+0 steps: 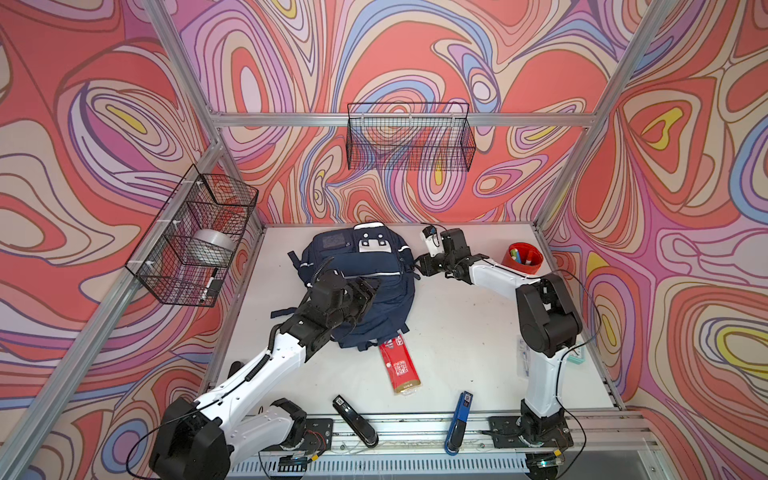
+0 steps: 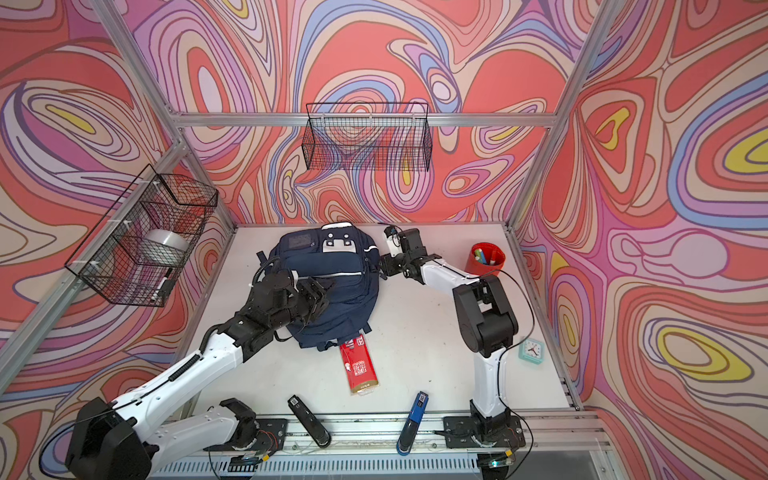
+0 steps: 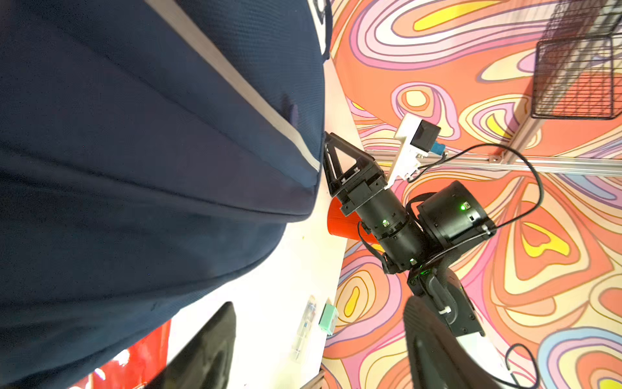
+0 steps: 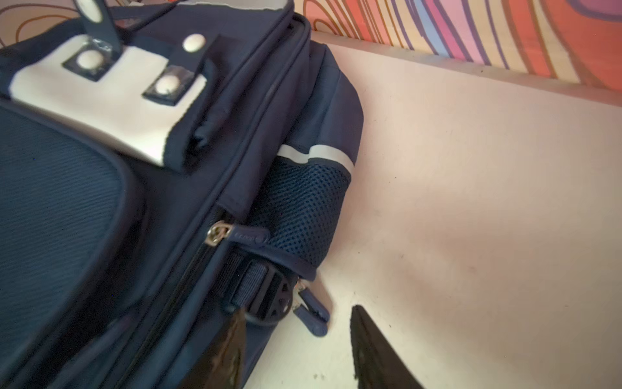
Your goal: Pack the student bag
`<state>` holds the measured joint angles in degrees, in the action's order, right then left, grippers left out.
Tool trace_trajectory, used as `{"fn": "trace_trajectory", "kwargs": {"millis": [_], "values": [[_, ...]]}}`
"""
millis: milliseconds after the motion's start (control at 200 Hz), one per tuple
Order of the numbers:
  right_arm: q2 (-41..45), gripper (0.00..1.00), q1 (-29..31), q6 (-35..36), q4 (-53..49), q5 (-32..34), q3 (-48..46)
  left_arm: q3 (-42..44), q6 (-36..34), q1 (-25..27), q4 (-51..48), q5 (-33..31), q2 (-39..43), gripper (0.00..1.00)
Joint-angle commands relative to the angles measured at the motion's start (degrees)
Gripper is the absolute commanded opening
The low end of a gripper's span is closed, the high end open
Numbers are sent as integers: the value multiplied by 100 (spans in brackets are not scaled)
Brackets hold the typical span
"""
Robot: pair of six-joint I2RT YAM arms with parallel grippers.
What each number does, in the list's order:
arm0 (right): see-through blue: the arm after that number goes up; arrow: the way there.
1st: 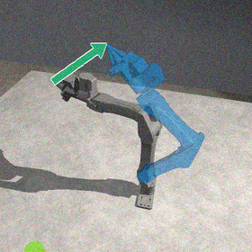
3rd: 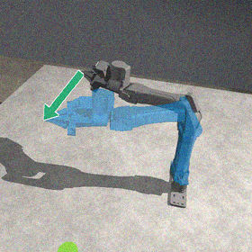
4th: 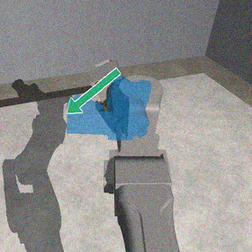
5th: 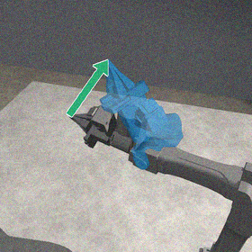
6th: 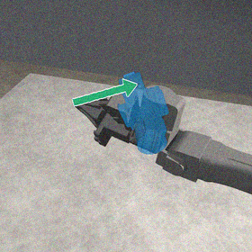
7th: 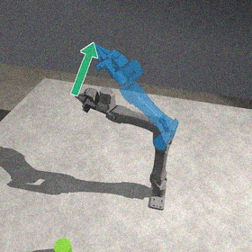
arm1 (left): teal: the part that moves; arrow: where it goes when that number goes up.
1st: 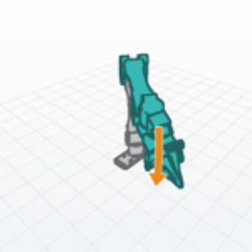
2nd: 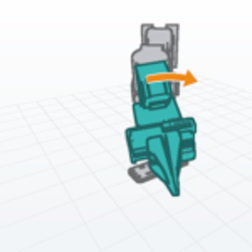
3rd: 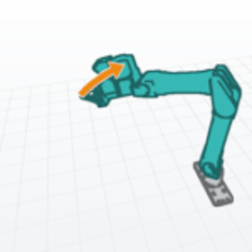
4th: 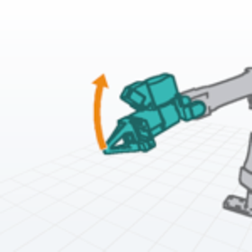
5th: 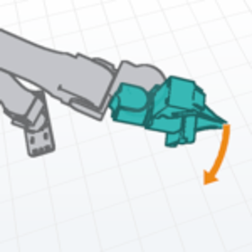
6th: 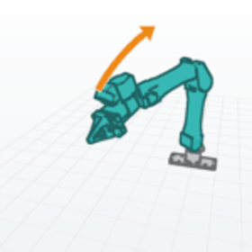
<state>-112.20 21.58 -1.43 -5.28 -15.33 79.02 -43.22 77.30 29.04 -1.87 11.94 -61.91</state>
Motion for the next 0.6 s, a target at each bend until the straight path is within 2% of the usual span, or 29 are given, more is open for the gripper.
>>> {"fn": "trace_trajectory", "kwargs": {"millis": [0,100,175,275,356,406,481,546,596], "values": [[459,97,32,130,317,64,-210,-675,-866,-135,-625,-143,245,99],[701,98,39,224,340,-32,-290,-1306,-2020,-507,-769,735,-14,100],[935,97,38,601,719,-403,-564,-2061,-2940,-686,-1637,930,-488,100],[1412,96,29,1171,1979,-860,-1428,-3230,-4587,-682,-2701,1346,-1396,87],[1601,99,30,1588,2524,-1054,-1895,-4051,-5851,-615,-3524,1267,-2068,84],[1624,98,13,1873,2282,-1208,-1870,-4312,-6514,-618,-3846,1099,-2327,83],[1430,93,-18,2351,1278,-1503,-1392,-4568,-7557,-617,-4165,964,-2541,81],[1169,87,-124,2417,546,-1845,-956,-4576,-8458,-611,-4241,858,-2612,81],[1104,85,-227,2264,539,-2117,-855,-4588,-9279,-589,-4420,756,-2660,81]]}}
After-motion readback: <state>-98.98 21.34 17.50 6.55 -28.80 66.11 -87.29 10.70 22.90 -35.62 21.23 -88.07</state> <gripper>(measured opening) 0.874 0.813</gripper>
